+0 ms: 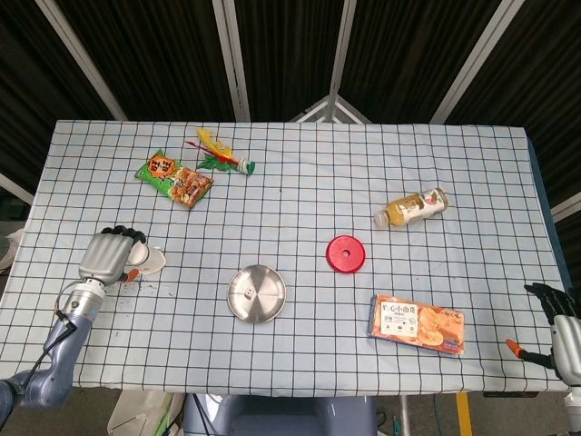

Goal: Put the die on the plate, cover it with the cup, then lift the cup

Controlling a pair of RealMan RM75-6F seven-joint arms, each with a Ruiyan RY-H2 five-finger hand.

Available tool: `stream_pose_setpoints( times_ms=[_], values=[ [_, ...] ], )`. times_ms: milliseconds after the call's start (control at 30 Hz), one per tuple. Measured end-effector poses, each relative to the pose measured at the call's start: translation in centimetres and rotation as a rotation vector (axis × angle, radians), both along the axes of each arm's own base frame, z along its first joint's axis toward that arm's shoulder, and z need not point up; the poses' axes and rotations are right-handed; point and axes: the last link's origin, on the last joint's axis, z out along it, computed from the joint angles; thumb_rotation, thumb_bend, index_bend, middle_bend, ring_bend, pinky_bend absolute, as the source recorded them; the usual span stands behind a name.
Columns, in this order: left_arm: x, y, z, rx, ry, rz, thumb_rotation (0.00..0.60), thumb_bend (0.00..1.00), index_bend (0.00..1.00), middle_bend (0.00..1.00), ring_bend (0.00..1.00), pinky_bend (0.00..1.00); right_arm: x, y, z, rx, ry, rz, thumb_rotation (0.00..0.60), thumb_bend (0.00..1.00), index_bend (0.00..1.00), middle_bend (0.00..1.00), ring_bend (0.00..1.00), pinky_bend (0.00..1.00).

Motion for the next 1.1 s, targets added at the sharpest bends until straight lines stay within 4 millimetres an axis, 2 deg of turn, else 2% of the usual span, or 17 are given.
stream_pose_setpoints(
  times_ms=[233, 467, 733, 933, 1100],
  values=[
    [0.2, 0.1, -0.2, 0.011, -0.007, -0.009, 0.600, 0.42, 0.40, 0.36, 0.28, 0.31, 0.0, 0.1, 0.2, -0.005, -0.007, -0.002, 0.600, 0.10, 0.24, 0.19, 0.15, 0.00],
    [0.3, 0.1, -0.6, 0.018, -0.015, -0.017, 0.600, 0.48, 0.47, 0.42, 0.31, 0.33, 0.0, 0.1, 0.3, -0.009, -0.010, 0.001, 0.600, 0.10, 0.24, 0.19, 0.15, 0.00],
    [0.8, 0.1, -0.3, 0.035, -0.040, -0.033, 0.600, 0.51, 0.48, 0.45, 0.35, 0.34, 0.1, 0.0, 0.2, -0.005, -0.011, 0.003, 0.600, 0.10, 0.24, 0.19, 0.15, 0.00],
    [2.3, 0.1, 0.9, 0.064, -0.096, -0.071, 0.600, 0.51, 0.48, 0.45, 0.36, 0.33, 0.2, 0.0, 0.2, -0.009, -0.012, 0.003, 0.600, 0.10, 0.24, 0.19, 0.15, 0.00],
    [5.1, -0.1, 1.6, 0.062, -0.156, -0.133, 0.600, 0.51, 0.48, 0.45, 0.36, 0.33, 0.1, 0.0, 0.2, -0.009, -0.014, 0.002, 0.600, 0.10, 0.24, 0.19, 0.15, 0.00]
  ],
)
